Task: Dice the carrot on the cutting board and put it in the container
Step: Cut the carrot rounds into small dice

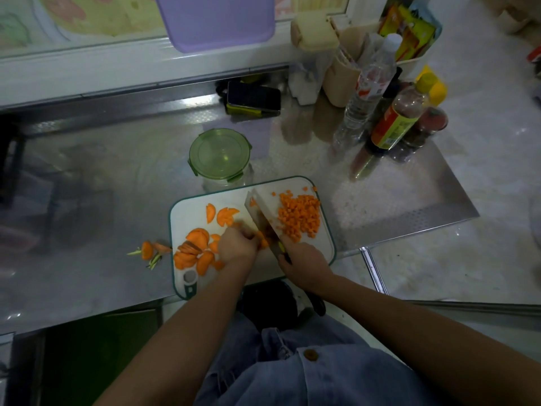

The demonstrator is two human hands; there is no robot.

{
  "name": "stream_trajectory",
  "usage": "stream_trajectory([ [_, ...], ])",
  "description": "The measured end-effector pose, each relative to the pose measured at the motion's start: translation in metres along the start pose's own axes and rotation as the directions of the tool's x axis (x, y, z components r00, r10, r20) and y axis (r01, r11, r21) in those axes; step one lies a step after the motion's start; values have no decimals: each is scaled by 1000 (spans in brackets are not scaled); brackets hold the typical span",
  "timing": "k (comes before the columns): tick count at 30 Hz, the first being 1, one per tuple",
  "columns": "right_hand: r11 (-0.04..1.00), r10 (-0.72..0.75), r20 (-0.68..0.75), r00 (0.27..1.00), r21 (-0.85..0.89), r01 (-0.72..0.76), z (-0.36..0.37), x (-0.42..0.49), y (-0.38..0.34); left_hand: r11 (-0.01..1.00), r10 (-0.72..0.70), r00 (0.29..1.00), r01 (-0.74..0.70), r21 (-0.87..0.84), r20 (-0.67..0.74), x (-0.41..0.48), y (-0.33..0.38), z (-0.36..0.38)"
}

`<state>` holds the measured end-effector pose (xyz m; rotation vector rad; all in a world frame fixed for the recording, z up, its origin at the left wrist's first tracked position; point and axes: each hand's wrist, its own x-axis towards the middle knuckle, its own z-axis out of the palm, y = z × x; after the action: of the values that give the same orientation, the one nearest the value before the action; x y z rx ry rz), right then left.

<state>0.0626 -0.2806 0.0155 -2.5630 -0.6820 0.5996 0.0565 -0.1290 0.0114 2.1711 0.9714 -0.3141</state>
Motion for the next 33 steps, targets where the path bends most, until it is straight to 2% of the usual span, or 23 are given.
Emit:
stream_trajectory([
  [7,1000,-6,-110,994,-7,5,-7,-2,6,985,-59,998,63,-159,28,-4,-2,7],
  [12,998,21,-75,997,-54,-25,-3,-13,4,936,-137,990,143,-321,40,-6,-2,14],
  [17,998,37,-85,996,-55,-42,-2,-16,2,940,-171,983,184,-287,68,-7,-10,19],
  [29,997,59,-59,997,-37,-61,4,-22,0,831,-270,953,303,-466,139,-21,2,18],
  [33,999,38,-104,994,-21,-40,-5,-17,2,817,-266,951,309,-487,157,-19,0,20],
])
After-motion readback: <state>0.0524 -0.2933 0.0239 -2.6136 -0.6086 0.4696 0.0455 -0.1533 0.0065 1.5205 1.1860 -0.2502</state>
